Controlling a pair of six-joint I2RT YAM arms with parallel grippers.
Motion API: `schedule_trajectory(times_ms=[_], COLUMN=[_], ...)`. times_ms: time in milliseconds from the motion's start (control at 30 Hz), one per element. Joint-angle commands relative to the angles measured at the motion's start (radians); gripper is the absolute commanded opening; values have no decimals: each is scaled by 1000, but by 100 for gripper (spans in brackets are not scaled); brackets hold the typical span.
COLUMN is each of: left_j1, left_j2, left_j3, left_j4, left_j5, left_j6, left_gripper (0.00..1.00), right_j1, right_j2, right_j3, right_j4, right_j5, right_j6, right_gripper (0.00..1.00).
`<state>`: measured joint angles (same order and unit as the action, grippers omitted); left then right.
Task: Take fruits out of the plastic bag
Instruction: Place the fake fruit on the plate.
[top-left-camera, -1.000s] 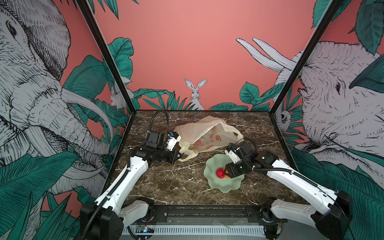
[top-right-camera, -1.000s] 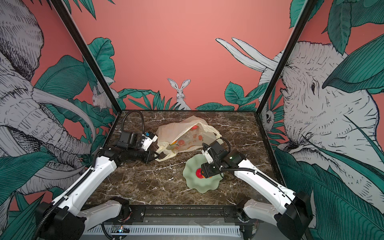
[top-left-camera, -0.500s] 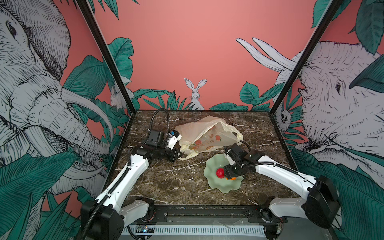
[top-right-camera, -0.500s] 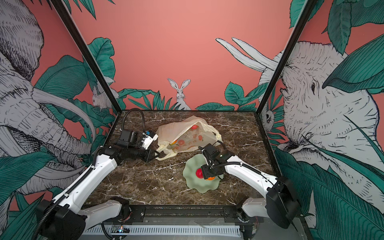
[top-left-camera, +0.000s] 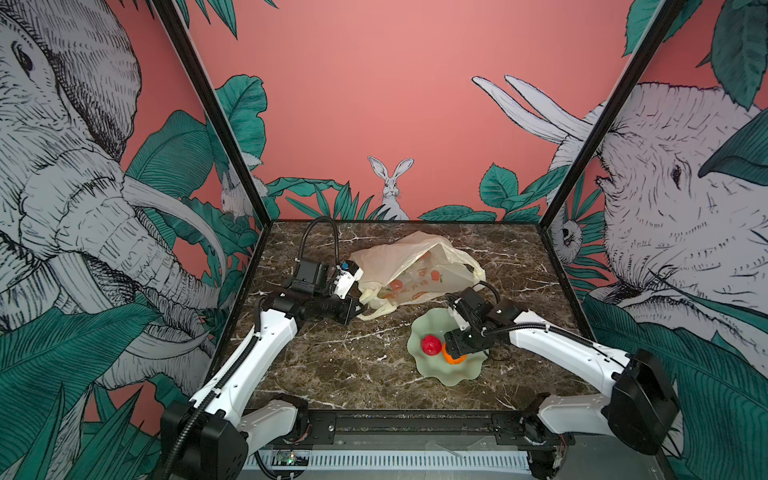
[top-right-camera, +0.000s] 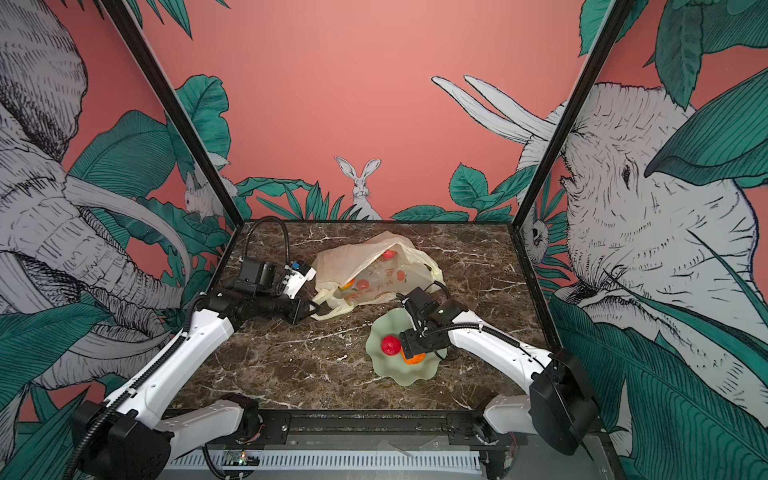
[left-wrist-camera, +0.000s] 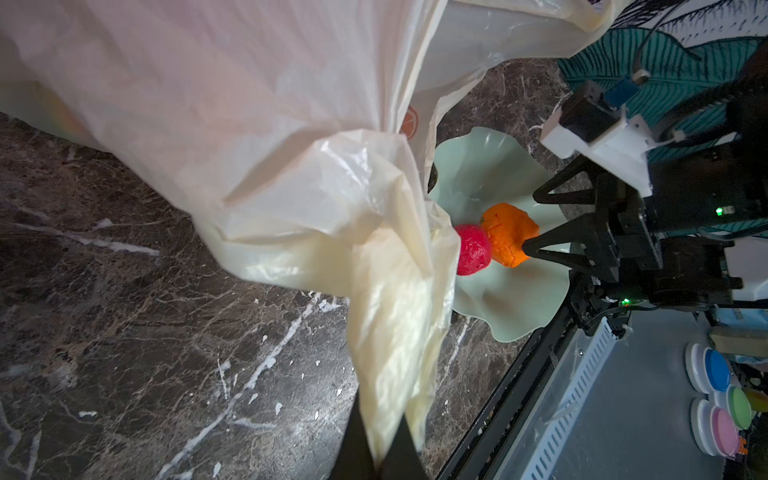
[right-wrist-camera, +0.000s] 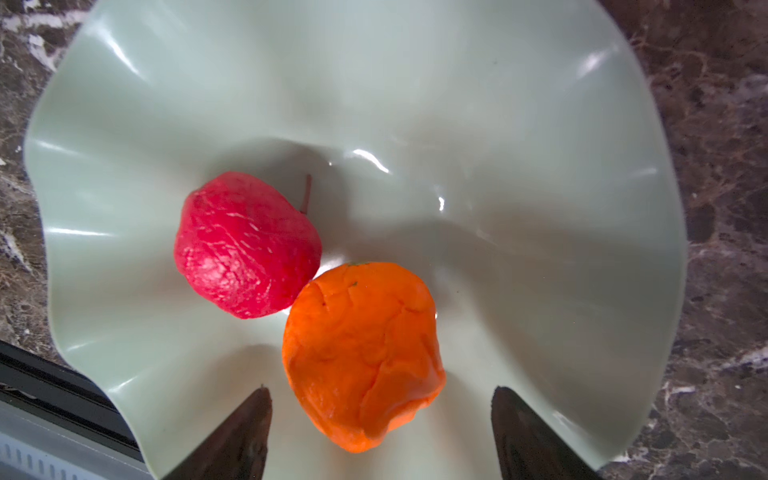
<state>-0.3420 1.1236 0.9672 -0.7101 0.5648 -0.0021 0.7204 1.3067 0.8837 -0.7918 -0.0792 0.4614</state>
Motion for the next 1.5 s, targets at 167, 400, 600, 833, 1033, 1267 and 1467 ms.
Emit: schedule_trajectory(times_ms=[167,400,600,833,1033,1267,1467], left_j1=[-5,-6,-6,-5,-6,-5,-6], left_j2=[-25,-25,-33,-34,-76,-89,-70], left_j3=[23,0,-10,0,-41,-45,-29], left_j4=[-1,8,20,23,59,53,55], left_j5=[16,69,70,46,5,1,-2], left_j6=[61,55,54,56,39,26,17], left_gripper=[0,0,0,0,0,0,0], right_j1=[6,8,8,8,3,-7,-9], right_j2=[-64,-136,-85,137,244,324,286], right_j3=[121,185,268,496,473,447,305], right_j4=[-45,19,190,337,534,538,591], right_j5=[60,121,113,-10,-146,-248,-207], right_j6=[-27,-124,-267,-550,-850,-1119,-1266], right_gripper=[80,72,66,65,57,41,29])
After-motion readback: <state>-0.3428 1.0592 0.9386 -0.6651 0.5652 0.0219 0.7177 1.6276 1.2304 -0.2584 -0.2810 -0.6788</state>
